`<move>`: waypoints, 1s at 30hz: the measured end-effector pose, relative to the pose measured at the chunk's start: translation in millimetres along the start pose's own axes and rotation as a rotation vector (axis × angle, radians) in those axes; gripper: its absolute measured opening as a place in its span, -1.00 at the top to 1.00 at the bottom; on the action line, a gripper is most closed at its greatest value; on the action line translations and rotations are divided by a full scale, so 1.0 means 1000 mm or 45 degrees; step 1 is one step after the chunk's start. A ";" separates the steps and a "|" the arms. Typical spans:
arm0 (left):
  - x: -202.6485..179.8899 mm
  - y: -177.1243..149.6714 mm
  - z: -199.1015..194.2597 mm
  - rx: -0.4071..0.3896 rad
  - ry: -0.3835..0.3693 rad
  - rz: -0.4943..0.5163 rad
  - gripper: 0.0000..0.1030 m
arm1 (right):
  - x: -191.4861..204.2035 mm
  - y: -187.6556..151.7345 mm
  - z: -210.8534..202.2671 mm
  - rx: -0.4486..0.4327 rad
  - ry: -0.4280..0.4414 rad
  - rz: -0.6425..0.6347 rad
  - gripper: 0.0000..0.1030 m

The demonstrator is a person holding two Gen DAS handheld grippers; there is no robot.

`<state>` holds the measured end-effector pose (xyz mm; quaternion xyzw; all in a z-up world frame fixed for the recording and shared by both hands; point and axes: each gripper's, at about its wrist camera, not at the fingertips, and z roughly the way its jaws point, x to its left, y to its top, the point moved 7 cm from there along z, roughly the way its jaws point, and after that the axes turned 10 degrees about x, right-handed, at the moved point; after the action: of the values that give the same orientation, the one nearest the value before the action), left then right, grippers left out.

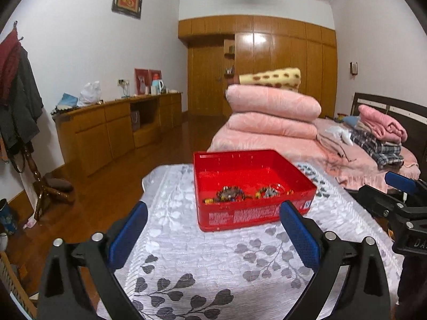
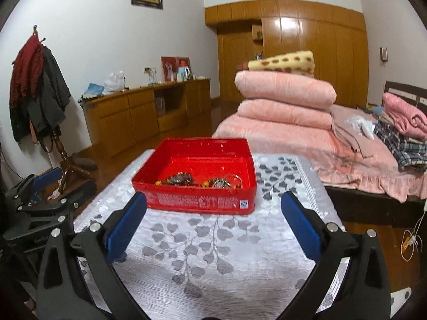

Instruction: Organize jewelry

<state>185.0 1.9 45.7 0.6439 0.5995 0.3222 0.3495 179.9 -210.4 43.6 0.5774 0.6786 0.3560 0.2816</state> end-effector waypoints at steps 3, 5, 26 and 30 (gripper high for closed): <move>0.000 0.004 -0.011 -0.028 -0.006 -0.001 -0.88 | 0.001 0.005 -0.009 -0.028 0.001 -0.008 -0.89; -0.001 0.007 -0.019 -0.051 -0.007 0.006 -0.88 | 0.003 0.007 -0.015 -0.047 0.004 -0.009 -0.89; -0.008 0.016 -0.061 -0.176 -0.025 0.030 -0.88 | 0.012 0.013 -0.053 -0.164 0.011 -0.032 -0.89; -0.009 0.018 -0.065 -0.194 -0.029 0.032 -0.88 | 0.013 0.016 -0.057 -0.185 0.006 -0.035 -0.89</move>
<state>140.1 -3.8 95.8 0.6264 0.5612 0.3640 0.4002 141.6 -205.7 90.0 0.5453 0.6595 0.4019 0.3259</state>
